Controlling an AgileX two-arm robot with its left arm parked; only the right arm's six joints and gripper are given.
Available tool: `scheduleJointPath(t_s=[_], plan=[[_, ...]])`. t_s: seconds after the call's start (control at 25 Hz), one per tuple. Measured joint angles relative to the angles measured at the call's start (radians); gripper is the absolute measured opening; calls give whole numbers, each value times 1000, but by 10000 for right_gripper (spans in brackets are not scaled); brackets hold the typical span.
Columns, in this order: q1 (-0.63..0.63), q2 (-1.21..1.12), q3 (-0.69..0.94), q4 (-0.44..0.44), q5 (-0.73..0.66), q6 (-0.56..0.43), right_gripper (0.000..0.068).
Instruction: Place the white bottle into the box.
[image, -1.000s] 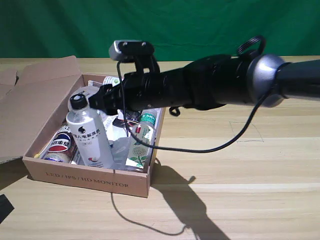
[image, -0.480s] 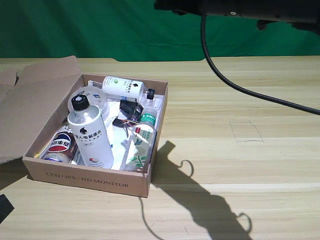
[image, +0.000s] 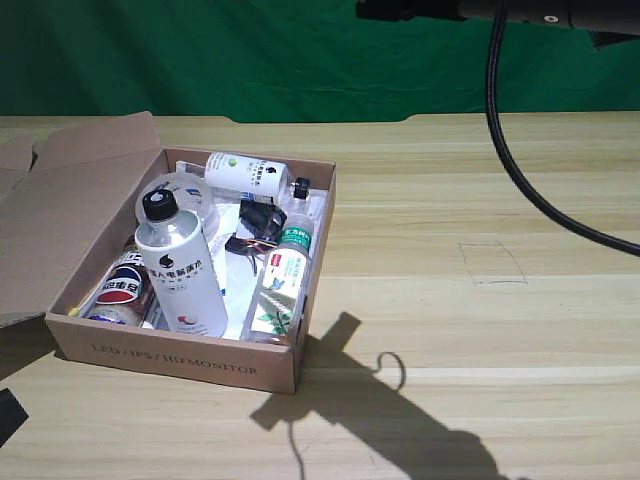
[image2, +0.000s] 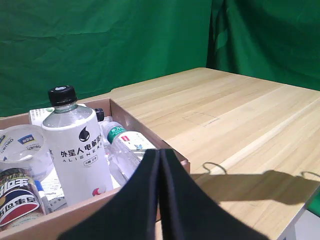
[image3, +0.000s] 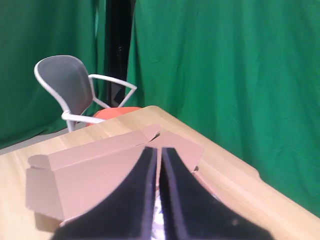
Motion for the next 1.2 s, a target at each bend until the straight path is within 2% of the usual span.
scheduleJointPath(t_s=[0.2,0.4,0.52,0.68,0.88,1.08,1.2], plan=[[0,-3,1,-13,-205,-12,3],[-24,-83,34,-24,-392,-105,3],[-127,-192,114,5,-392,-123,3],[-305,-362,301,15,-357,-124,3],[-450,-596,543,16,-380,-126,3],[-547,-837,789,39,-392,-126,3],[-551,-941,919,77,-392,-126,3]])
